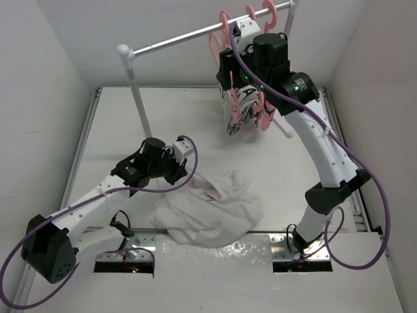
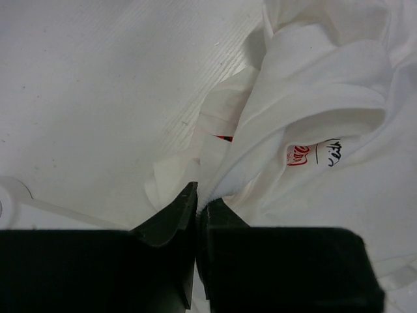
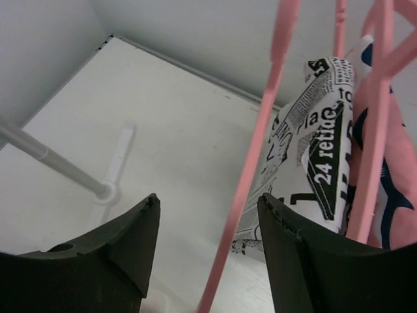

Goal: Place the t-shirt on the hanger
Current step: Pick up the hanger from the clothesline.

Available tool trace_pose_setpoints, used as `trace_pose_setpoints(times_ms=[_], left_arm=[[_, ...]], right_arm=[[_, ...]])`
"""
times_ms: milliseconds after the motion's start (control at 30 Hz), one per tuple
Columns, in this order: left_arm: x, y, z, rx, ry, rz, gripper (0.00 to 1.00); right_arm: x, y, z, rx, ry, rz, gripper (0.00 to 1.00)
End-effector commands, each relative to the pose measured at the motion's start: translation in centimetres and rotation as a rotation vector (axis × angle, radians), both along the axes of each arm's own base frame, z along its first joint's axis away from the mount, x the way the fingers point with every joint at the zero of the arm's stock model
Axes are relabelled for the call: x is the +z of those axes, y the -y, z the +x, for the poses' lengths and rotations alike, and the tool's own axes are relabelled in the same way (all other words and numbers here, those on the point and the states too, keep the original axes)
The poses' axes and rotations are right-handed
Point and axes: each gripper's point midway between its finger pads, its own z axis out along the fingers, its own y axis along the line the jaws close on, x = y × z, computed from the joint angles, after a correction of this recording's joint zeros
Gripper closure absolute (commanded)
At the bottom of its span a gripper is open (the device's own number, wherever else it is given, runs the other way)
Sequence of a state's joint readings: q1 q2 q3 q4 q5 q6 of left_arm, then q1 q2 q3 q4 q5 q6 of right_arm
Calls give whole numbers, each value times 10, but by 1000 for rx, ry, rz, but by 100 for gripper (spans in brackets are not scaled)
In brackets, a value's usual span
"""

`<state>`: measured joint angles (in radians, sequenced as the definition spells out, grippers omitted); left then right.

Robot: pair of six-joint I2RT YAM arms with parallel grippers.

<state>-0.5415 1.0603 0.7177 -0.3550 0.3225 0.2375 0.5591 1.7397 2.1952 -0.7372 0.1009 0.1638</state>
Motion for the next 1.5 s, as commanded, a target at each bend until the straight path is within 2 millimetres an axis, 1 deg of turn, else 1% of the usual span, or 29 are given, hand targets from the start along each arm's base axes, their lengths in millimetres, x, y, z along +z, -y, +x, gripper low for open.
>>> trace_pose_setpoints(times_ms=[0,33,167,200,333,367,433,500,533,567,600,633,700,733,800,833,867,933,1000,1067,1167,1267,1300,1333,1367,1400,1433,1467], left_arm=[[13,1,8,18,49,-37,96],[13,0,9,20,50,-38,96],[13,-1,9,25,50,-37,96],[13,-1,10,27,53,-38,96],[14,-2,10,30,55,-39,96],[13,-2,10,31,52,-39,96],[14,-3,11,34,56,-41,96],[14,-3,11,35,55,-42,96],[14,-3,11,34,56,-41,96],[14,-3,11,37,56,-42,96],[14,-3,11,34,56,-41,96],[14,-3,11,36,57,-41,96],[14,-3,11,36,57,-41,96],[14,-3,11,36,55,-40,96],[15,-3,11,37,58,-41,96],[15,-3,11,35,58,-41,96],[15,-3,11,35,58,-41,96],[15,-3,11,37,56,-42,96],[14,-3,11,39,55,-42,96],[14,-3,11,38,57,-42,96],[15,-3,12,44,57,-42,96],[14,-3,13,47,57,-40,96],[14,-3,13,48,59,-39,96],[12,-3,13,48,54,-38,97],[13,-3,14,53,57,-40,97],[12,-4,15,56,55,-39,97],[12,-3,15,56,54,-37,97],[13,-3,15,56,54,-40,97]], right_arm=[[11,-15,1,54,29,67,41],[8,-13,4,42,23,60,41],[-28,-9,22,-2,-34,-15,43],[-33,-10,23,-3,-40,-23,45],[-39,-16,31,6,-39,-29,57],[-39,-13,33,-4,-36,-36,64],[-34,-12,32,-11,-22,-29,73],[-34,-8,31,-30,-20,-27,79],[-30,-6,30,-34,-11,-25,83],[-31,-5,29,-35,-13,-28,90],[-31,-4,29,-36,-15,-31,93],[-32,-4,27,-36,-19,-36,99],[-33,-2,24,-35,-24,-43,100],[-26,1,21,-34,-10,-35,100],[-24,3,17,-33,-5,-31,100],[-14,6,12,-35,16,-19,100],[-13,7,10,-35,19,-17,100],[-5,9,7,-38,46,-3,100],[6,13,1,-33,79,16,100],[12,12,-6,-8,92,30,100],[10,12,-15,15,76,26,100],[-1,8,-25,68,41,13,100],[0,9,-30,80,37,13,100],[-6,8,-33,93,23,4,100],[-8,4,-39,130,12,8,100],[-6,5,-48,154,9,8,100],[-16,5,-54,170,-17,1,100],[-19,4,-60,189,-32,6,100]])
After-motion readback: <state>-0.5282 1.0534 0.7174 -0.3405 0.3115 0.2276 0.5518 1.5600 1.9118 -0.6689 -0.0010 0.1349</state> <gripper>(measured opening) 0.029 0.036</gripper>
